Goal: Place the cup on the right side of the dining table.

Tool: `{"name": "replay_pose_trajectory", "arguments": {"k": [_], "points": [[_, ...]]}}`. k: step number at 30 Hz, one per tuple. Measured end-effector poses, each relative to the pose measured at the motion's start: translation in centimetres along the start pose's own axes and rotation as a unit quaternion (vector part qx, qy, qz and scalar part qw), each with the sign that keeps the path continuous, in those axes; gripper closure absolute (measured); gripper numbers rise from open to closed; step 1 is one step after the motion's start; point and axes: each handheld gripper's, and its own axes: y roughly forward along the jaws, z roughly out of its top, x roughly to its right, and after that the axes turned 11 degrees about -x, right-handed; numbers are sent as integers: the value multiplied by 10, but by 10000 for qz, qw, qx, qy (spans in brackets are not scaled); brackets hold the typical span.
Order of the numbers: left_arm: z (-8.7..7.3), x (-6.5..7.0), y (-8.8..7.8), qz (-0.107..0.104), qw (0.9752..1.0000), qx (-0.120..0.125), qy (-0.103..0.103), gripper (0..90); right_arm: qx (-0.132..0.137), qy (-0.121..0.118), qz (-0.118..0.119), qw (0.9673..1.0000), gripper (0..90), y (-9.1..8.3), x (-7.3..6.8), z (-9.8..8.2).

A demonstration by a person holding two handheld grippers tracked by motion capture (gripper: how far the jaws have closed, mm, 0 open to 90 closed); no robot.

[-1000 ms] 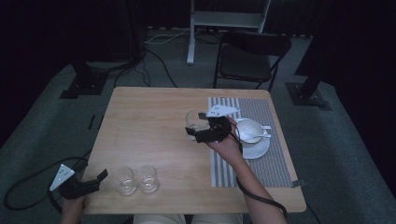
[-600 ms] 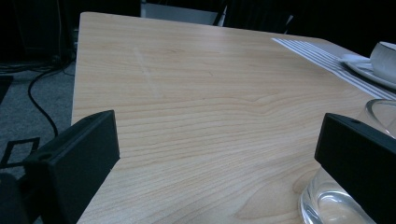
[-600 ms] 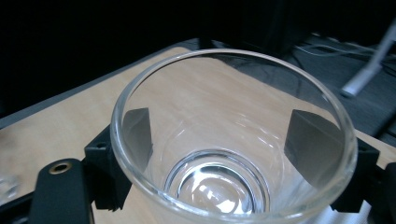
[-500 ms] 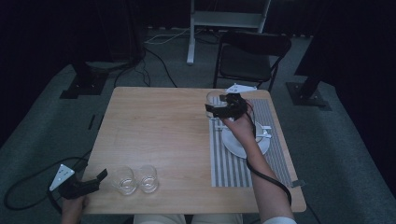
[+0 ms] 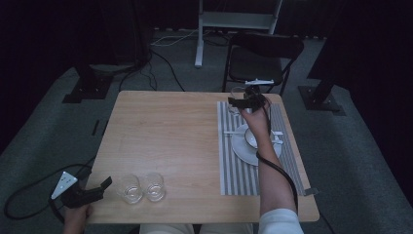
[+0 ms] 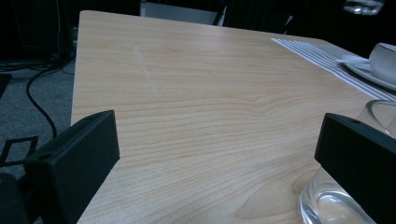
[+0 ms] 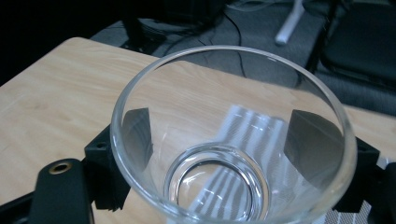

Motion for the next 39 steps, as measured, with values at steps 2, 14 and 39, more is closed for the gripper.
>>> {"name": "replay_pose_trajectory", "arguments": {"k": [2, 14, 39], "points": [[0, 0, 0, 1, 10000, -6, -1, 3, -111, 219, -135, 9996, 195, 9, 9, 1], [0, 0, 0, 20, 10000, -5, -24, 2, -1073, 653, -800, 9889, 195, 57, 32, -1], [-1, 1, -1, 16, 10000, 18, 6, 2, -2024, 704, -978, 9719, 191, 84, 25, -20]]}}
